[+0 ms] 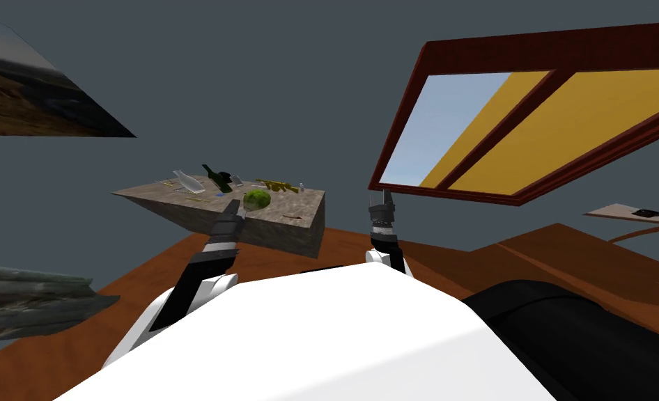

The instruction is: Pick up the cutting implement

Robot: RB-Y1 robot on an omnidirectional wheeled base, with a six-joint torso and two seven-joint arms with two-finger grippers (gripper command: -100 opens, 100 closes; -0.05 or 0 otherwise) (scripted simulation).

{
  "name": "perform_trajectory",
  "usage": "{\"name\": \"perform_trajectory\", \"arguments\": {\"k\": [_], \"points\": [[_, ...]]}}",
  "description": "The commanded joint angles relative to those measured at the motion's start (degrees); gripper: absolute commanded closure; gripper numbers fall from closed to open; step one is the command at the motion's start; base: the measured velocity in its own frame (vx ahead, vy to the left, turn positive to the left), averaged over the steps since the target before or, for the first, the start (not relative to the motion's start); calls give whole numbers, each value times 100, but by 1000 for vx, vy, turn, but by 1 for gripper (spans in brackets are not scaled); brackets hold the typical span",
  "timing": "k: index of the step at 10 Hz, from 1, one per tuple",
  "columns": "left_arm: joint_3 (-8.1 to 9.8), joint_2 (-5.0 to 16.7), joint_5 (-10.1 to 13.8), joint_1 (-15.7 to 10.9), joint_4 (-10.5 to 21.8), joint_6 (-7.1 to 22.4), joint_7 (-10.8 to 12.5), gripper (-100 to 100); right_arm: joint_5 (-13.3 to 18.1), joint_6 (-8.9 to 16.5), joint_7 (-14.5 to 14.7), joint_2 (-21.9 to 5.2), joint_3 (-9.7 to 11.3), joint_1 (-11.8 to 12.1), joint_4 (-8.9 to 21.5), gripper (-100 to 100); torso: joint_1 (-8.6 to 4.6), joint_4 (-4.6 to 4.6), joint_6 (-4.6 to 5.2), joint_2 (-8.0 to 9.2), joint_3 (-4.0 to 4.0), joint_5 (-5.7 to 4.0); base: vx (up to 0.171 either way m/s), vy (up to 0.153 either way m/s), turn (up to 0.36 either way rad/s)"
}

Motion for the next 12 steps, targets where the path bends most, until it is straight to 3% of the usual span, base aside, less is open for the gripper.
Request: {"name": "perform_trajectory", "arguments": {"k": [1,4,6,9,11,12], "points": [[73,96,76,5,76,253,-2,-100,0,0,0,0,0,0,0,0,0,0,0,0,0,0,1,-25,-72],[302,428,373,60,181,831,-53,-100,0,0,0,0,-1,1,0,0,1,-1,-3,-3,-2,0,10,-31,-144],[302,428,373,60,181,1011,-53,-100,0,0,0,0,-1,1,0,0,2,-1,-3,-4,-2,0,9,-19,-39],[524,758,704,106,298,1544,-95,-100,0,0,0,0,-1,1,0,0,2,-1,-3,-5,-3,0,15,-34,-137],[524,758,704,106,298,1818,-95,-100,0,0,0,0,-1,1,0,0,-1,-1,-3,-5,-3,0,10,-20,-49],[630,922,881,125,360,2000,-111,-100,0,0,0,0,-1,1,0,0,6,0,-5,-2,-1,1,14,-27,-160]]}}
